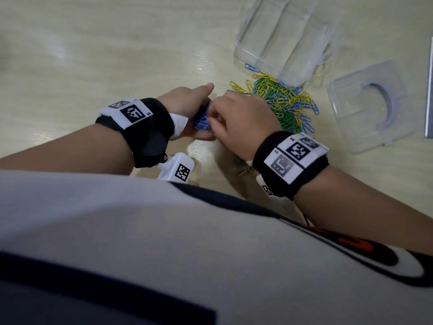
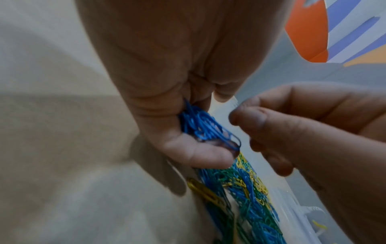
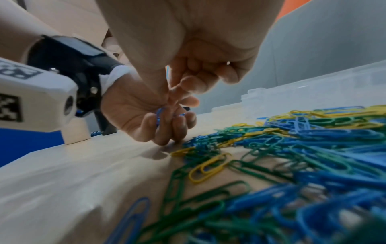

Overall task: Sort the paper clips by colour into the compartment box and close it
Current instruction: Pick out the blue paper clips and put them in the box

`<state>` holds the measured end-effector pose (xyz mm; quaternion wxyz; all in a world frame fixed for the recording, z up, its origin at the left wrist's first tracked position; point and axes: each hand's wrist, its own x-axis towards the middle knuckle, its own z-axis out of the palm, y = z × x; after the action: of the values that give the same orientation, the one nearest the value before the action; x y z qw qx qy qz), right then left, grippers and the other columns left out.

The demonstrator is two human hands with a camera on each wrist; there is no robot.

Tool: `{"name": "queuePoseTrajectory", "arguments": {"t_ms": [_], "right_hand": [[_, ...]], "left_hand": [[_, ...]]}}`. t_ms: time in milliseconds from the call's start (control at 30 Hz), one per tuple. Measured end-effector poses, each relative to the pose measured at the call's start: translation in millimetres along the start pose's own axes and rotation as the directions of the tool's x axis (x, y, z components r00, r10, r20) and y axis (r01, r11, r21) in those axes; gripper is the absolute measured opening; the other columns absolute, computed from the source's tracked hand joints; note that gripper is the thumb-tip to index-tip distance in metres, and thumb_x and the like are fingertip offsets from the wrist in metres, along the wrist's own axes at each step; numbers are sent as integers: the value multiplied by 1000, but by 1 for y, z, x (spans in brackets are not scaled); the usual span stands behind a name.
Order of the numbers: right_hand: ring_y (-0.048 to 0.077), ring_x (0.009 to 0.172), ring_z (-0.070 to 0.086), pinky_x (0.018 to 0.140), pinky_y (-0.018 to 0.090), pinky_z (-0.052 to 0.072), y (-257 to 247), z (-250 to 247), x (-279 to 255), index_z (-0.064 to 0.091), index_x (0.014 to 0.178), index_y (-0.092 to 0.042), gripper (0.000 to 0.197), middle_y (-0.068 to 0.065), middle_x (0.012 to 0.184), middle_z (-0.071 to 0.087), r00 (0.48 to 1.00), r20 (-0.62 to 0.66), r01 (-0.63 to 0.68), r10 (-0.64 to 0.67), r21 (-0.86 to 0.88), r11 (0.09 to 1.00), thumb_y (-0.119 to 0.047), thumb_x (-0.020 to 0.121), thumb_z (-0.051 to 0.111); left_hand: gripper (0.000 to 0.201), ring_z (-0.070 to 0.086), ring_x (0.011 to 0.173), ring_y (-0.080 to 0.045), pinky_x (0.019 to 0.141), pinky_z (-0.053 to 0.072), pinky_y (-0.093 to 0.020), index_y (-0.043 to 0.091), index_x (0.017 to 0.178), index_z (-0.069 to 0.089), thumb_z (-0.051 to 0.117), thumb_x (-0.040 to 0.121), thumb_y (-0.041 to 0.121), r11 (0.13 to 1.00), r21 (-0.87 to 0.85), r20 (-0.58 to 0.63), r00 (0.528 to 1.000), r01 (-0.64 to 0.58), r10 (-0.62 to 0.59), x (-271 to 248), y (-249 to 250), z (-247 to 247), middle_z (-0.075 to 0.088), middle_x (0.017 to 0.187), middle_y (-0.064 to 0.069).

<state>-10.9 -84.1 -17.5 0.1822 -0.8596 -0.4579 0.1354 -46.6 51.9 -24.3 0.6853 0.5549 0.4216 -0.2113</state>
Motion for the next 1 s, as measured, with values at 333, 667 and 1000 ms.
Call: {"name": "queuePoseTrajectory", "arguments": {"t_ms": [333, 667, 1000], "right_hand": [[26, 100, 56, 90, 40, 36, 40, 1, -8, 59, 101, -24, 16, 0, 104, 57, 967, 118, -198, 227, -214, 957, -33, 94, 49], [28, 108, 51, 91, 42, 32, 33, -1, 13, 60, 116, -29, 27, 2, 110, 56, 974, 184, -85, 136, -259, 962, -23, 95, 44], [24, 101, 54, 89, 38, 33, 42, -8, 3, 61, 104, -23, 19, 0, 104, 56, 992, 29, -119, 125, -157, 980, -30, 96, 46]], "left_hand": [[50, 52, 44, -15, 47, 50, -22, 7, 73, 57, 37, 99, 45, 994, 80, 28, 997, 69, -71, 2, 3, 0, 53, 54, -6], [48, 51, 43, -14, 42, 47, -19, 7, 74, 55, 36, 99, 44, 995, 82, 8, 999, 53, -54, 1, 10, -4, 51, 58, -7], [51, 52, 49, -17, 54, 53, -27, 6, 75, 56, 35, 99, 46, 997, 72, 24, 999, 41, -43, 4, 10, 3, 52, 56, -8]]}}
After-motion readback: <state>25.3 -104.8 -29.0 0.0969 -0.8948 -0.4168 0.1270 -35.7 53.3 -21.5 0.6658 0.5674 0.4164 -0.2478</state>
